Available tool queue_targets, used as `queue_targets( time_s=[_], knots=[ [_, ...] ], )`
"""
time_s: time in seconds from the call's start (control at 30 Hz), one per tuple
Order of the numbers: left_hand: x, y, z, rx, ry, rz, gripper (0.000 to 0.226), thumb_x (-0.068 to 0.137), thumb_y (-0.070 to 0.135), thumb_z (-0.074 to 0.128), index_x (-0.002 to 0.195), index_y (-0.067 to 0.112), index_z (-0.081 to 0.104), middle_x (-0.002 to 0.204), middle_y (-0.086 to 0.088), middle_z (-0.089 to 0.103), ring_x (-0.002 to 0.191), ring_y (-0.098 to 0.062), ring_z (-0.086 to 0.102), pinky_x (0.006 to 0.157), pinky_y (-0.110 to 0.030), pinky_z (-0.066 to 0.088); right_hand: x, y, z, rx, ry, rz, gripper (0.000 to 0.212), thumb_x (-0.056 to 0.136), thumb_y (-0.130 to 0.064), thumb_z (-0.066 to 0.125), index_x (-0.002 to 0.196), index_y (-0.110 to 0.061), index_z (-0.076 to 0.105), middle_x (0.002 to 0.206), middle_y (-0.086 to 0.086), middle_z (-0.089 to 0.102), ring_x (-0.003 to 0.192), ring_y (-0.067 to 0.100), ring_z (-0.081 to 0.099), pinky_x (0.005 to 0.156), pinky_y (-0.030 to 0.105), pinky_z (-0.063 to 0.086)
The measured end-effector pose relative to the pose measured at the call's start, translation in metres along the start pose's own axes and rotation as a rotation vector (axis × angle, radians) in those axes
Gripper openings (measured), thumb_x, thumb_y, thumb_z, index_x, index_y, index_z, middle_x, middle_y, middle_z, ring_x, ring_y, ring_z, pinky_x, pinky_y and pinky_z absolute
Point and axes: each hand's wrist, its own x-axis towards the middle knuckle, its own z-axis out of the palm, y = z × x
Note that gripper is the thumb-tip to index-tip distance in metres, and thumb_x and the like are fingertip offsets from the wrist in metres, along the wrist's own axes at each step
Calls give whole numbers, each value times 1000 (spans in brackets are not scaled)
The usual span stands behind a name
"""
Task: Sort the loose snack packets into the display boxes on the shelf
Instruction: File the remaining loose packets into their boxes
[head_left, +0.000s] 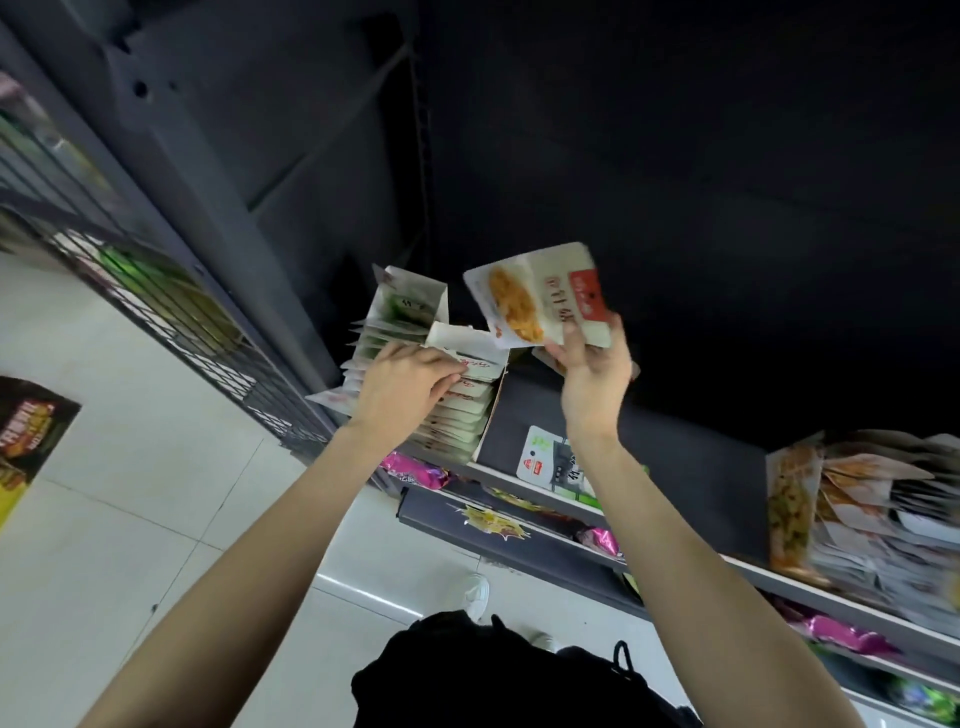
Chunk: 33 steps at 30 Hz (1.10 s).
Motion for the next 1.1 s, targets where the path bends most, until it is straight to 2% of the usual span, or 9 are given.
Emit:
queue_targets(
  time_s=[0.17, 0.3, 0.47, 0.53, 0.63, 0.73, 0.9, 1.0, 1.1],
  knots=[
    [-2, -1, -1, 1, 56, 50, 10, 76, 25, 78, 86, 28, 76, 84, 11, 72, 73, -14, 67, 71, -28, 47, 6, 26, 18, -703, -343, -288, 23, 94, -10, 53, 107, -24, 63, 83, 1, 71, 59, 16, 64, 58, 36, 54],
    [-1, -2, 0, 9, 56, 44, 11, 75, 26, 79, 85, 27, 76, 81, 10, 72, 72, -15, 67, 71, -27, 48, 8, 29, 33, -935, -421, -420, 30, 89, -5, 53, 105, -22, 71, 102, -4, 69, 90, 20, 65, 70, 37, 53],
    [-2, -5, 5, 0, 84, 33, 7, 81, 25, 72, 88, 25, 76, 83, 9, 72, 75, -17, 67, 72, -30, 48, 24, 46, 44, -1228, -399, -537, 37, 82, 2, 59, 103, -25, 73, 91, -2, 70, 73, 35, 61, 68, 36, 51],
    [-2, -4, 6, -1, 82, 12, 8, 82, 24, 71, 89, 25, 75, 85, 9, 72, 76, -17, 67, 72, -30, 48, 28, 52, 47, -1273, -426, -559, 37, 81, 2, 60, 102, -25, 74, 90, -3, 70, 71, 33, 62, 72, 35, 46],
    [-2, 0, 6, -31, 92, -18, 13, 86, 25, 63, 91, 26, 74, 86, 8, 72, 79, -18, 67, 73, -32, 48, 32, 55, 44, -1320, -528, -481, 39, 89, -3, 51, 113, -28, 68, 102, -4, 69, 88, 30, 63, 85, 37, 42],
    [-4, 10, 1, -56, 131, -100, 23, 89, 29, 50, 94, 24, 72, 90, 7, 71, 84, -19, 65, 76, -33, 45, 23, 47, 28, -1053, -567, -419, 42, 91, -3, 51, 127, -20, 60, 117, 4, 65, 106, 26, 61, 94, 39, 45],
    [-15, 69, -5, -228, 365, -94, 14, 86, 23, 54, 90, 11, 61, 80, 0, 62, 74, -14, 54, 67, -21, 36, -14, 47, -51, -856, -367, -300, 37, 92, -2, 52, 126, -14, 58, 120, 4, 63, 108, 18, 60, 93, 29, 48],
    [-23, 106, 25, -307, 181, -49, 15, 86, 25, 53, 92, 13, 60, 80, 2, 61, 73, -14, 55, 66, -22, 41, -26, 66, -102, -961, -387, -232, 34, 90, 0, 53, 119, -13, 64, 109, 6, 67, 89, 21, 65, 79, 41, 56],
    [-26, 121, 73, -244, -153, -119, 25, 89, 32, 50, 104, 17, 62, 95, -1, 65, 85, -22, 61, 72, -34, 48, -17, 86, -128, -1103, -500, -122, 34, 93, -5, 50, 124, -13, 61, 123, 6, 62, 106, 26, 61, 93, 47, 49]
  ],
)
